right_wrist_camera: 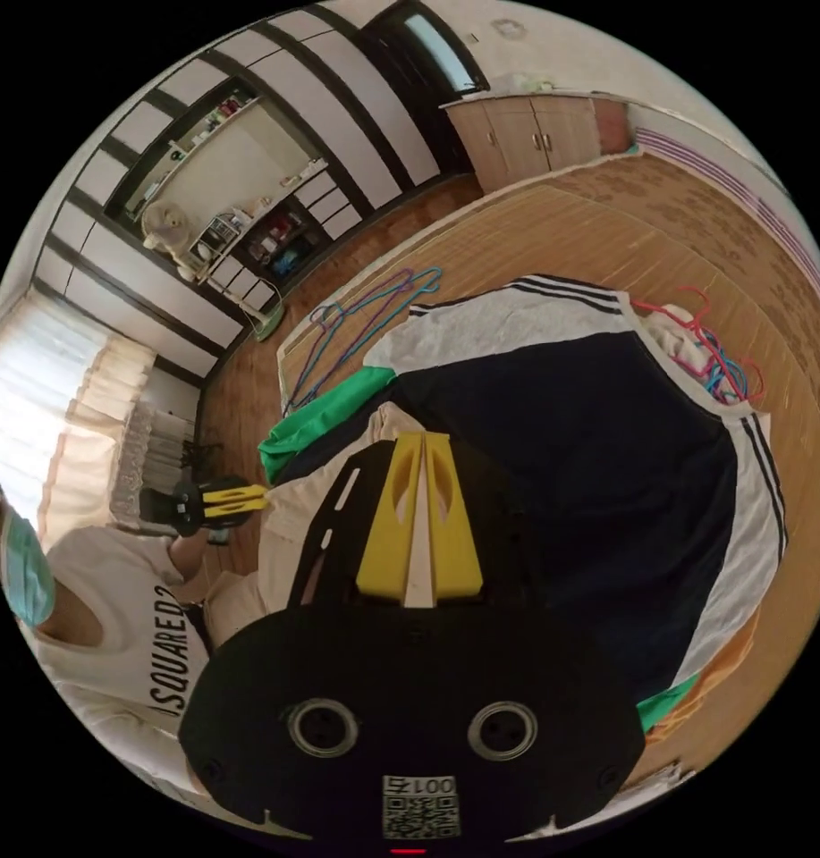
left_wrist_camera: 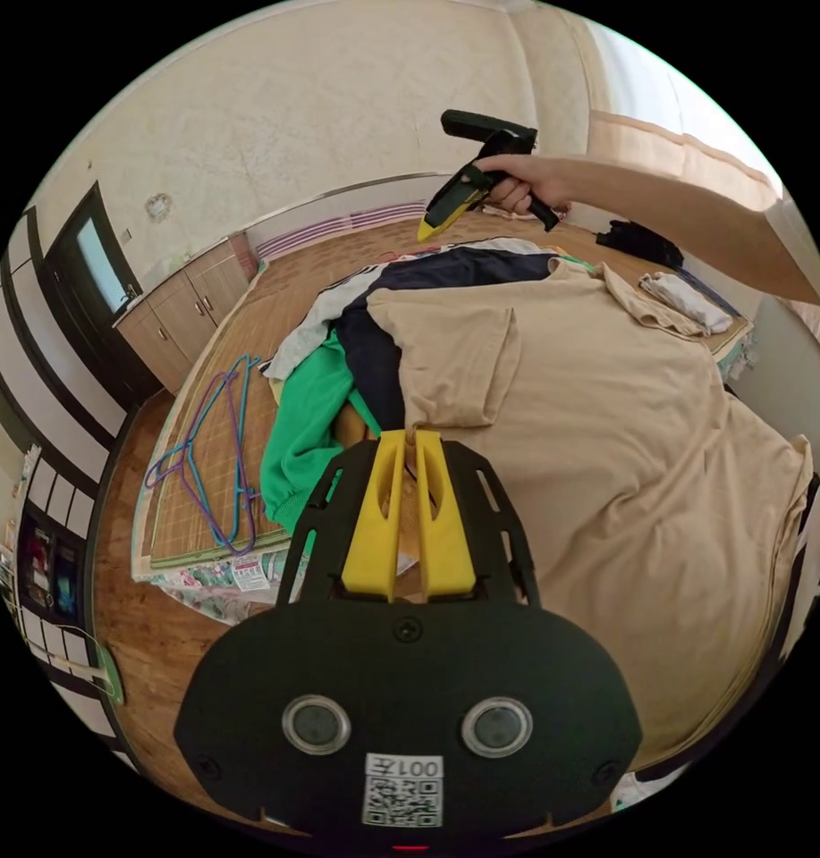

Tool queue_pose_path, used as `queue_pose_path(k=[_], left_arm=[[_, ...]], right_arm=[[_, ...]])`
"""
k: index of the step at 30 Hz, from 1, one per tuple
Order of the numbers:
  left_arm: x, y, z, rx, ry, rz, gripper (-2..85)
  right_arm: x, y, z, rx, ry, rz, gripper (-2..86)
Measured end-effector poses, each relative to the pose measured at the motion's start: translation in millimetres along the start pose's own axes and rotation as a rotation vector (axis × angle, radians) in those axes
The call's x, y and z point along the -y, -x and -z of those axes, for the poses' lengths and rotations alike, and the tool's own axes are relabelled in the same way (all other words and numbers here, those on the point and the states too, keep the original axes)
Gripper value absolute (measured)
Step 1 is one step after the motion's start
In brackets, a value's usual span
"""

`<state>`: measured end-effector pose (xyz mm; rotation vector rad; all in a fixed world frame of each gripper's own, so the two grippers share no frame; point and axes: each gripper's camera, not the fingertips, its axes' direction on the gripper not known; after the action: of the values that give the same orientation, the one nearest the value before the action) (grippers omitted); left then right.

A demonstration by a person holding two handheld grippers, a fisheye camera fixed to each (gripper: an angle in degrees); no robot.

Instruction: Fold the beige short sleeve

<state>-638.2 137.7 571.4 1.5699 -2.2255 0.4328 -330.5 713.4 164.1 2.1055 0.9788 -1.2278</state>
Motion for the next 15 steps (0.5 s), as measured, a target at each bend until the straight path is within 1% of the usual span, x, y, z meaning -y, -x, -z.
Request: queue_pose_path(k=[2,4,6,8,10,12,13,15], left_arm=[[-2,0,-1,-0.006,0.004,0.002,-0.3],[-5,-1,-1,-0.013,0.006,0.012,-0.3],[-7,-3,-1,-0.012,0.009,0.016,-0.3],[-9,-5,-1,-0.01,0.013,0.016,-0.3],[-12,-9,-1,-0.006,0.025,0.007,-0.3],[-15,-11,-1,-0.002,0.03,0.001,-0.3],[-16,-13,-1,-0.003,0.032,-0.001,-0.4],[-20,-14,0,0.0,0.031,-0.005,-0.4]], right_arm=[[-6,10,-13,-0.072,0.029,0.065,3.0],[-13,25,-40,-0.224,0.071,0.135,5.0],[-14,33,-62,-0.27,0.094,0.183,6.4],[-12,37,-83,-0.258,0.099,0.202,7.1],[-7,37,-110,-0.194,0.12,0.204,6.1],[-5,34,-132,-0.145,0.184,0.183,4.3],[-8,33,-142,-0.157,0.203,0.166,3.4],[-17,37,-144,-0.187,0.178,0.186,2.5]])
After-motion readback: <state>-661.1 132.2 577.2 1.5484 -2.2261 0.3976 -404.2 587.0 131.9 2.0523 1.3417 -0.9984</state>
